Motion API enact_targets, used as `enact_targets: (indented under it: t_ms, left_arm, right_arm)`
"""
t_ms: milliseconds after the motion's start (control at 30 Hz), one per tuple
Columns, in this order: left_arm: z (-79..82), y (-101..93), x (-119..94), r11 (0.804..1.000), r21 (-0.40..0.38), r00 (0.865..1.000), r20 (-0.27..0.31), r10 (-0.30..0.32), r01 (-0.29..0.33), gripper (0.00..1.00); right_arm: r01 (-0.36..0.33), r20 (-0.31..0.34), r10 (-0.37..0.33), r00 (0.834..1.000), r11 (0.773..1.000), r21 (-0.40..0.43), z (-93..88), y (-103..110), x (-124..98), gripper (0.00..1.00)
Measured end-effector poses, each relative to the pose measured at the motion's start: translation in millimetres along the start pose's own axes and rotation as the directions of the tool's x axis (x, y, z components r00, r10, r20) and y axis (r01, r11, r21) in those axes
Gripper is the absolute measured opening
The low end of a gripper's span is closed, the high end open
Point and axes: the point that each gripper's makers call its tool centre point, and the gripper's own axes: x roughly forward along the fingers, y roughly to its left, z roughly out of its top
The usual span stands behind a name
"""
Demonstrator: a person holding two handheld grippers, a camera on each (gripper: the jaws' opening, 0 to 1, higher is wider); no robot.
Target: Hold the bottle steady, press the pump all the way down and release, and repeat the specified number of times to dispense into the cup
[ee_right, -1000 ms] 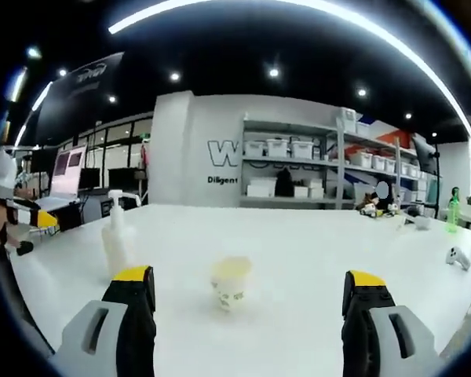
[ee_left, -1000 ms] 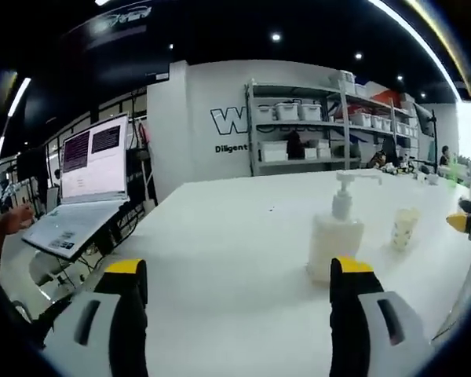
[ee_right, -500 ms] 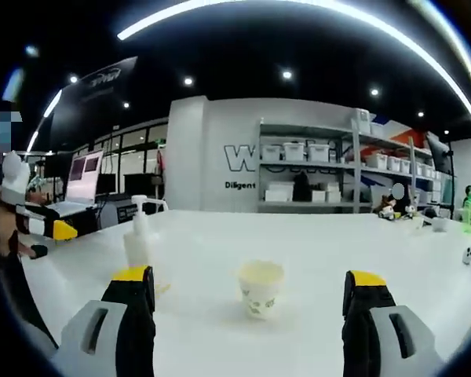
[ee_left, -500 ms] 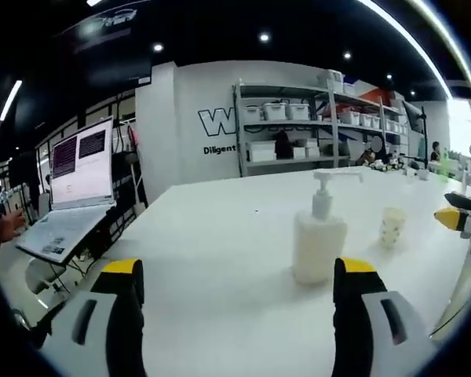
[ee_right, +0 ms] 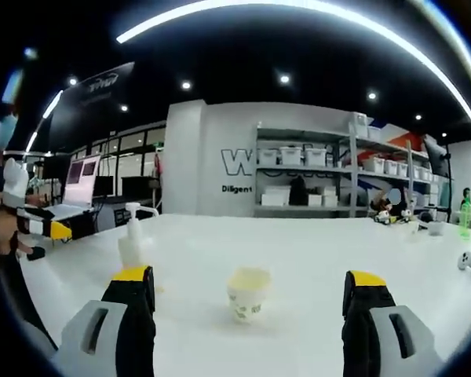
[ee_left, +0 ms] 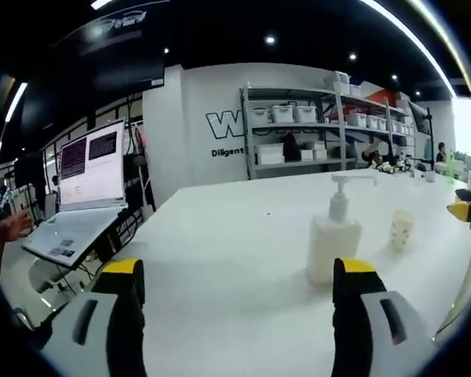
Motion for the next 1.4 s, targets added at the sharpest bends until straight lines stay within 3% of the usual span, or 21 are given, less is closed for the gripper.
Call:
enact_targets:
  t_ms: [167,200,267,1400]
  left_arm:
    - [-0.5,-0.5,2.3,1.0,-0.004,1.0,-0.006,-0.005,0.005,0.98]
    - [0.0,-1.2,2.4,1.0,0.008,1.0,-0.005,-0.005,0.005,0.98]
    - [-0.6,-3.7,2.4,1.0,0.004,1.0,-0.007,-0.017,0.017,0.97]
    - [0.6,-8.0,0.6,1.0,0.002,1.0,-0.001,-0.017,0.017,0.95]
  right_arm:
    - [-0.007,-0.021,0.008,1.0,1.0,0.017,-5.6,1.1,0.1,0.99]
    - [0.003,-0.003,-0.003,1.0,1.0,-0.027,-2.0,-0.1,-0.4,0.99]
    - [-0.01,-0.026,0.01,1.0,1.0,0.007,-5.1,1.9,0.4,0.99]
    - [-0.021,-0.022,0.021,1.0,1.0,-0.004,-5.4,8.1,0.8,0.96]
